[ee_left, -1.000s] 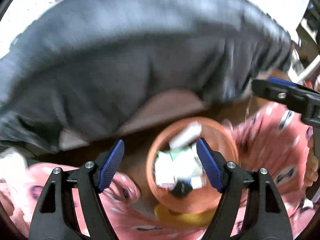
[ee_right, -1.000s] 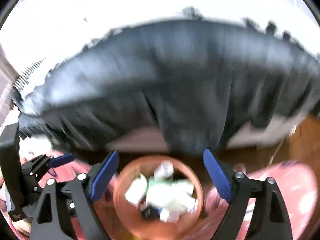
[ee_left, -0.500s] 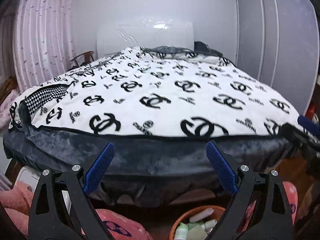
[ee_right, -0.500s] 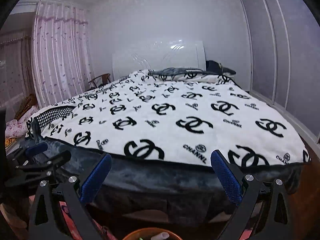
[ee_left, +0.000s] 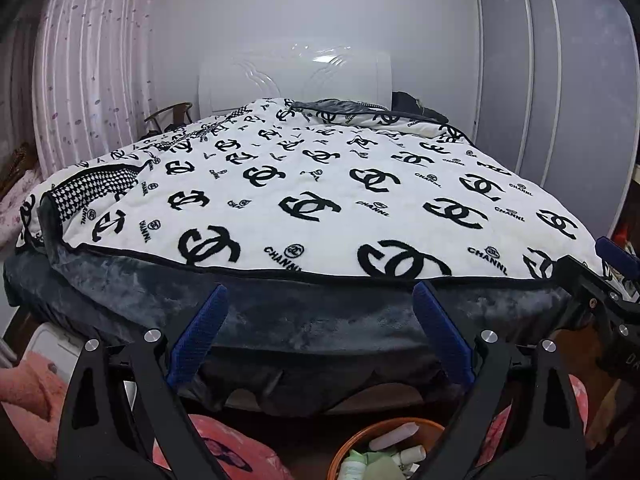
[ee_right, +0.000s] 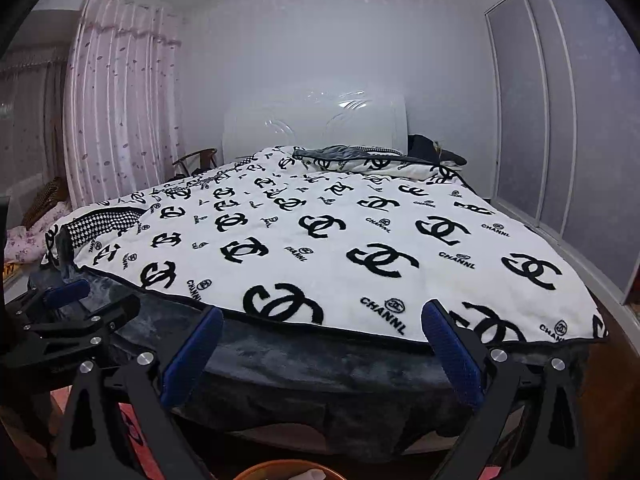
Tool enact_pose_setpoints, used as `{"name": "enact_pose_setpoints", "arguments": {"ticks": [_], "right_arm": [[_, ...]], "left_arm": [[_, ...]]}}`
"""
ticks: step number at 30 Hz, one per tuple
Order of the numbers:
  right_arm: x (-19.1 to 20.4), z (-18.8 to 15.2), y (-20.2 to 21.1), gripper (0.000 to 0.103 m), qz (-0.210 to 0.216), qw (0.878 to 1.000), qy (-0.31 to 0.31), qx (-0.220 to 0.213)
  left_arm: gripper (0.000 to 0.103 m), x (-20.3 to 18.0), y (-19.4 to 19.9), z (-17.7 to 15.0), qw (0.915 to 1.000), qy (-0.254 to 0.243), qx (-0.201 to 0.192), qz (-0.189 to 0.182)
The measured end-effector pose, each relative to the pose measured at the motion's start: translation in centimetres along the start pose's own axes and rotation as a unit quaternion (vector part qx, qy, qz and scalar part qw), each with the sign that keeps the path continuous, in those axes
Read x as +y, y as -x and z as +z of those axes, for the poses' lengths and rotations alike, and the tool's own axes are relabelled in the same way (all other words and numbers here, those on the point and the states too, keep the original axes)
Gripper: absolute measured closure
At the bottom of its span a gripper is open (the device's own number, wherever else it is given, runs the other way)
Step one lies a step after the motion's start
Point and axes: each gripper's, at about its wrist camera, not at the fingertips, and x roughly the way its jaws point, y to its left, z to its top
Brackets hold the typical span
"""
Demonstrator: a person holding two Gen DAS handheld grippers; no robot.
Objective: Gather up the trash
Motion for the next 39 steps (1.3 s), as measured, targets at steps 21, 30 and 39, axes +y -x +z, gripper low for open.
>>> {"name": "enact_pose_setpoints", "arguments": {"ticks": [21,30,39], "right_arm": [[-0.11,-0.44,0.08,0.005,-0.003,1.000,-0.002,0.007],[-0.12,-0.59,0.14,0.005,0.001,1.000,-0.006,0.011],[-0.08,-0.60,0.15,0.005,0.001,1.000,-0.007,0.012]], "left_arm": [[0.012,0.01,0.60,-0.28,1.0000,0.006,0.001,-0.003],[0.012,-0.07,0.49,-0.32,1.0000,0.005,0.003,-0.001],[0.012,-0.07,0.49,-0.35,1.0000,0.005,0.002,0.000]]}}
